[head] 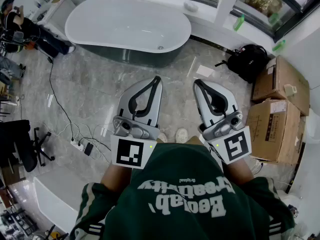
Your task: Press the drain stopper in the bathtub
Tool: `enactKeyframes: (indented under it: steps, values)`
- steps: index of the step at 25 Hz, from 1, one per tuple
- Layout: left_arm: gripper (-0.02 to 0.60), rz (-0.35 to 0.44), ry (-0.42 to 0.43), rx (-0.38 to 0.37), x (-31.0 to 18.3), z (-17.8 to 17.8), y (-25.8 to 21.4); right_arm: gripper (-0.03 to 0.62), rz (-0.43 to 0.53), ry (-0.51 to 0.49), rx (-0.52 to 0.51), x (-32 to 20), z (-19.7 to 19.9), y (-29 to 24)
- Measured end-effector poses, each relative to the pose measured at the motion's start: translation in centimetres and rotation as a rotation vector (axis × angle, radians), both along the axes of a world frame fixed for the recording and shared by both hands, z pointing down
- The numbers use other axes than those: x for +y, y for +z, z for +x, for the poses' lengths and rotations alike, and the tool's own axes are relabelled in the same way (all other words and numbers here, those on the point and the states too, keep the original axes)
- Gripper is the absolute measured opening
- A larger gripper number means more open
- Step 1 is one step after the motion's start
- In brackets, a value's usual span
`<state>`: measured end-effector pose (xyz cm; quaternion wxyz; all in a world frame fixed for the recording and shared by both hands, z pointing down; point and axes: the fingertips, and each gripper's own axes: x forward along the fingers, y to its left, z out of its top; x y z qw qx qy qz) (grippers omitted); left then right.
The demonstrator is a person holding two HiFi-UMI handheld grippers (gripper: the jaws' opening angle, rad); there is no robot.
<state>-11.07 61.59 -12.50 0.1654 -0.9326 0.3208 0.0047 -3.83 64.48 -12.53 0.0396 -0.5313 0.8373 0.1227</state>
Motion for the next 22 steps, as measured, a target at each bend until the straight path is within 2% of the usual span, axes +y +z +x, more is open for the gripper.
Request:
enactKeyframes:
  steps: [5, 11, 18, 22]
  values:
    - [0.003, 0.019, -0.018, 0.020, 0.1, 1.4, -0.7, 0.012, -0.005, -0.009, 0.017, 0.2, 1.0, -0.2]
    - [-0.002, 0.097, -0.022, 0.026, 0.2, 4.2, -2.1, 0.012, 0.007, -0.010, 0.044, 0.6, 2.9, 0.3]
    - [-0.002, 0.077, 0.012, 0.034, 1.3, 7.0, -2.0, 0.014, -0.015, -0.017, 0.014, 1.4, 5.3, 1.2]
    - [0.000, 0.042, 0.075, 0.027, 2.7, 8.1, -1.2, 0.014, -0.015, -0.036, 0.008, 2.0, 6.0, 1.5]
